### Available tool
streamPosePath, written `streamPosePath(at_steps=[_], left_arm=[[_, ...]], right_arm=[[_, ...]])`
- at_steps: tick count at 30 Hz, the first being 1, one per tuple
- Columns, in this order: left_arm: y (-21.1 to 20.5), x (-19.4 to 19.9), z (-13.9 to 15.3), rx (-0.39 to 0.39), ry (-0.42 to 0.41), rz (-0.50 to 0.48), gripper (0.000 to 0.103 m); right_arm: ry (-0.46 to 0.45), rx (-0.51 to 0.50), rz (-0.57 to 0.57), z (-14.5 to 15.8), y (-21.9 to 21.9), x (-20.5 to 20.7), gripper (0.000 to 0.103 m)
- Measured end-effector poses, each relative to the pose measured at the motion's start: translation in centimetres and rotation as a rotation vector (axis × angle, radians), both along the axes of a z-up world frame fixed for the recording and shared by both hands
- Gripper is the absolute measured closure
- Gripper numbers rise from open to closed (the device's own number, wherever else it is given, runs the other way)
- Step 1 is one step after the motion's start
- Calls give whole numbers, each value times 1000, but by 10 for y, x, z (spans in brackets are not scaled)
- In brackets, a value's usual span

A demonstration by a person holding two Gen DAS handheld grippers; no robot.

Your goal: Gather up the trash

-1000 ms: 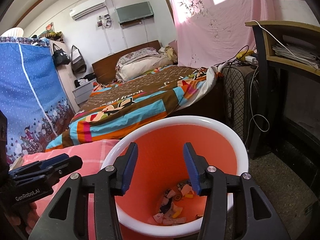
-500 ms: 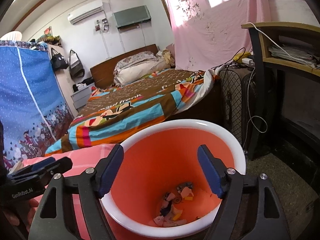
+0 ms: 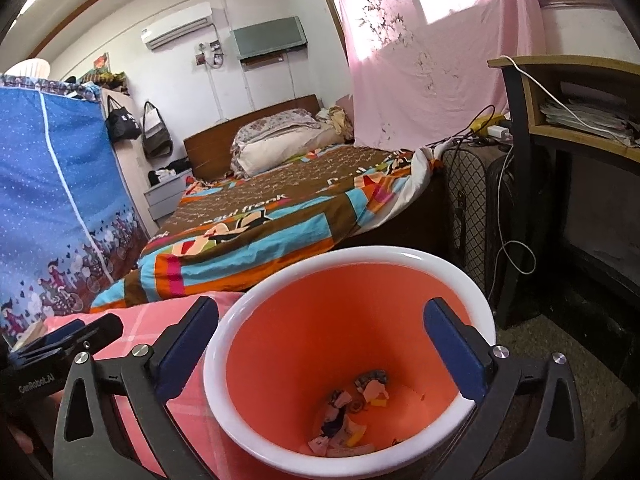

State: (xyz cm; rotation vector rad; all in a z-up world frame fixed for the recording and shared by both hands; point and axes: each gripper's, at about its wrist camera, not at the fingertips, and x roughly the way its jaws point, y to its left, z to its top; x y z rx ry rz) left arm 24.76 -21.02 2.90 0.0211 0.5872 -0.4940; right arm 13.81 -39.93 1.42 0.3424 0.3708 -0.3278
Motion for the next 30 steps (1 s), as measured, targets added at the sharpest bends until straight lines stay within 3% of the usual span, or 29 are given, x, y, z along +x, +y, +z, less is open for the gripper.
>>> streamPosePath(at_steps=[30], left_arm=[[43, -25, 14, 5, -135, 117, 9]], right_arm=[[-63, -106, 59, 14, 41, 0, 0]])
